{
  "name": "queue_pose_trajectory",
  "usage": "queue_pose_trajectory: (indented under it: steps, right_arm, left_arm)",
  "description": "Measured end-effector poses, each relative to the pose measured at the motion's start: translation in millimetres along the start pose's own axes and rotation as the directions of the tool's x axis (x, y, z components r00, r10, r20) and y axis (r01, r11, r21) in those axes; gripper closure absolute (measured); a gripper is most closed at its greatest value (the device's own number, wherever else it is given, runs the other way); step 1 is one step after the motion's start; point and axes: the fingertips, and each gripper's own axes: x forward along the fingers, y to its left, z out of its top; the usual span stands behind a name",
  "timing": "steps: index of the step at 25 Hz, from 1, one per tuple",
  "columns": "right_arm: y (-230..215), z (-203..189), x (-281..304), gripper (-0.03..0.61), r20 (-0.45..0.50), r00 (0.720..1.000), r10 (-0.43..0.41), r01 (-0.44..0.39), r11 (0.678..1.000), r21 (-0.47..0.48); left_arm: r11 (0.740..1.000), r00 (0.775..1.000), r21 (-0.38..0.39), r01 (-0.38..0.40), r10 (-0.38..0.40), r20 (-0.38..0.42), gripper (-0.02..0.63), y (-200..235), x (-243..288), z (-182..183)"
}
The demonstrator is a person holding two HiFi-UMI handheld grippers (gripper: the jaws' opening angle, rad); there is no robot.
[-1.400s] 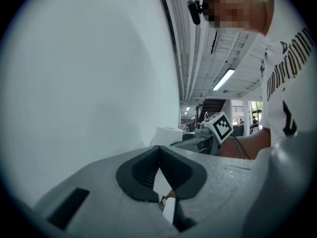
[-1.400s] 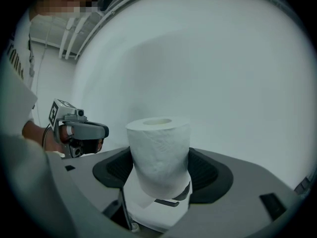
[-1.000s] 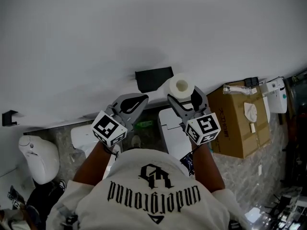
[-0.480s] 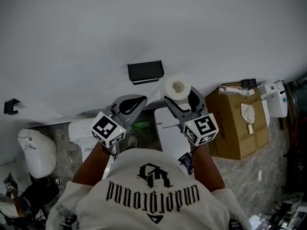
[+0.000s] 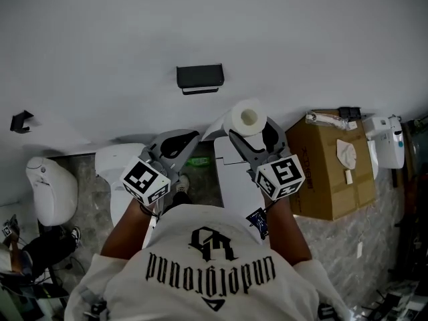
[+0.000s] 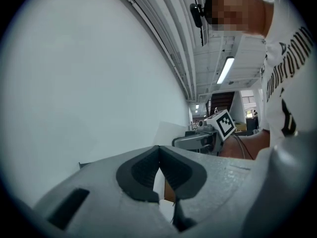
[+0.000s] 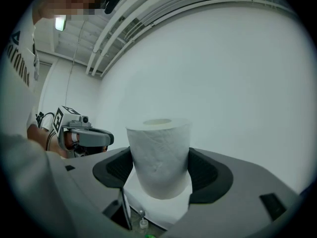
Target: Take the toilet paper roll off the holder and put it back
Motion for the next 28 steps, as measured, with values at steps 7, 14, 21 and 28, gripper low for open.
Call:
queue_pose_trajectory:
  steps: [7,14,21,28]
  right_arm:
    - [15.0,-7.6,-25.2,0.256,0.005,0.999,0.046,-0.046,0.999,0.017]
    - [31.1,-11.5,-34.7,0.256,0.007,0.997,0.079,-0.079,0.996,0.037]
    - [53.9,-7.3,-21.5,0.256,0.011,0.996,0.093,-0.093,0.995,0.028]
    - [74.8,6.1,-1.6,0.256,0.031,0.997,0.068,-0.069,0.997,0.023]
  left_arm:
    - [0.997,0.997,-0.004,-0.080,0.080,-0.023,0.600,-26.4,-28.8,-3.3]
    - [0.989,0.989,-0.007,-0.148,0.148,-0.025,0.600,-36.5,-63.5,-1.8]
    - [0.987,0.987,-0.011,-0.158,0.158,-0.017,0.600,-26.7,-94.9,-4.7]
    - [0.989,0.989,0.005,-0.145,0.146,-0.011,0.600,-3.9,-123.0,2.0]
